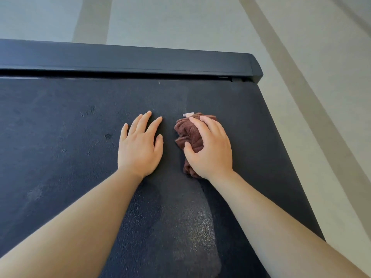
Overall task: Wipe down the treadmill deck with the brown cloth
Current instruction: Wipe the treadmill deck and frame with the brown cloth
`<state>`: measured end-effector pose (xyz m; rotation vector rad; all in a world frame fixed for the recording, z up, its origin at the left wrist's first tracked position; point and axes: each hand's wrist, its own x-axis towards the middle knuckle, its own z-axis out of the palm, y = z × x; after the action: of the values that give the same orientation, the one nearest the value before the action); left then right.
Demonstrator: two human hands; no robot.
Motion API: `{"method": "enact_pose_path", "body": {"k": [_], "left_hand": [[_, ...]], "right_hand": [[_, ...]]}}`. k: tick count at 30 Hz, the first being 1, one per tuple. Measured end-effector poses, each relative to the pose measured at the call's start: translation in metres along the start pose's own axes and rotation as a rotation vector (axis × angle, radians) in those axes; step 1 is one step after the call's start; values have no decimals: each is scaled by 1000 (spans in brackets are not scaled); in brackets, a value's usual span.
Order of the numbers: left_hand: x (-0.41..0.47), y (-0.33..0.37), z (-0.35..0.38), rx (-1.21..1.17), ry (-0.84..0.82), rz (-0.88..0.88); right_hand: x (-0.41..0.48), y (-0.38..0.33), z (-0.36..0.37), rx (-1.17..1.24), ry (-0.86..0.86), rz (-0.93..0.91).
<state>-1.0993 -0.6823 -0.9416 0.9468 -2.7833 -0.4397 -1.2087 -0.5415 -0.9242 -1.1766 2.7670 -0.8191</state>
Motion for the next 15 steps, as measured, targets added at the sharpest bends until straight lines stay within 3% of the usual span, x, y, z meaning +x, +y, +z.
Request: {"method": "enact_pose_path", "body": {"k": [8,15], "left_hand": [[3,-1,4,16,12,-10],[5,-2,1,-37,9,-25]], "right_hand": [[134,-4,25,-1,7,5],[106,-3,20,-7,-38,-18]]}}
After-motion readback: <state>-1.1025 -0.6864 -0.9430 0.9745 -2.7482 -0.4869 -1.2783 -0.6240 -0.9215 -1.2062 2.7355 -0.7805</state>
